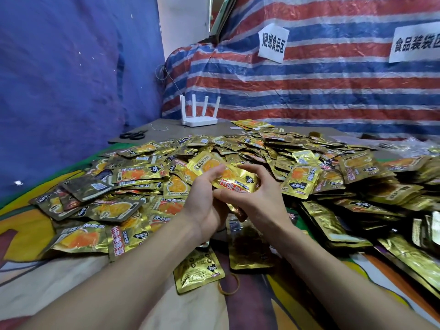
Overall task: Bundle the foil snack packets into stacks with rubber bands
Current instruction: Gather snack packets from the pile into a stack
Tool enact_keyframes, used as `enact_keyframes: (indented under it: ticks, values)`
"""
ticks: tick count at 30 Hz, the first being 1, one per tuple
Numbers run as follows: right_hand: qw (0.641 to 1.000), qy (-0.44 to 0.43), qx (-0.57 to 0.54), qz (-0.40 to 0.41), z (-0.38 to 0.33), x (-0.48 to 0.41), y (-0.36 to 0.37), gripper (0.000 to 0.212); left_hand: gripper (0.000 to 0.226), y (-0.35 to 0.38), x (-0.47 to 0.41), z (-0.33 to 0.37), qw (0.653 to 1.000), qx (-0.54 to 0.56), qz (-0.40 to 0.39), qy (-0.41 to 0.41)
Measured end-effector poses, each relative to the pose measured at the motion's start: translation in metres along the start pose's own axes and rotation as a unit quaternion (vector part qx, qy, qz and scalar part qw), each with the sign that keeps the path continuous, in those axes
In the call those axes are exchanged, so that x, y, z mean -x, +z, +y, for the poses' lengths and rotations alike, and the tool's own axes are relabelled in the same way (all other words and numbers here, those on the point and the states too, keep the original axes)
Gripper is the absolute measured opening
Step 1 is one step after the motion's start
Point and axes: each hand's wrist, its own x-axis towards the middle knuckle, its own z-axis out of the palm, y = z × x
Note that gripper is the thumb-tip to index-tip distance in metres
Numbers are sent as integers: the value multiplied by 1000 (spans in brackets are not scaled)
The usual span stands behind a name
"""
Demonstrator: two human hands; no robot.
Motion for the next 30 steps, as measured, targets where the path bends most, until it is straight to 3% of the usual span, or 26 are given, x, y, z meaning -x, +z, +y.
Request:
enact_keyframes:
  ticks: [4,7,12,16,20,23,27,30]
  values:
    - [999,8,-8,-51,-2,-2,-2,71,29,-2,-2,5,1000,6,-1,-9]
    - [997,29,-48,-61,1,-3,2,60,24,-3,-3,10,999,32,-9,10]
    - [995,70,-57,-35,7,-9,3,9,20,-7,-1,14,998,26,-46,43]
    - [996,81,-33,-25,9,-9,5,10,17,-4,0,12,999,19,-28,34]
    - [986,127,-57,-88,5,-7,6,39,39,-3,-3,10,998,-12,-5,68]
    - [961,184,-121,-165,-3,-6,1,14,22,-4,-5,7,994,-30,6,101]
    - [955,198,-123,-182,-10,-10,-13,7,55,0,0,1,986,-127,41,100]
    - [970,187,-77,-134,-17,-14,-24,5,59,0,4,-3,922,-307,108,207]
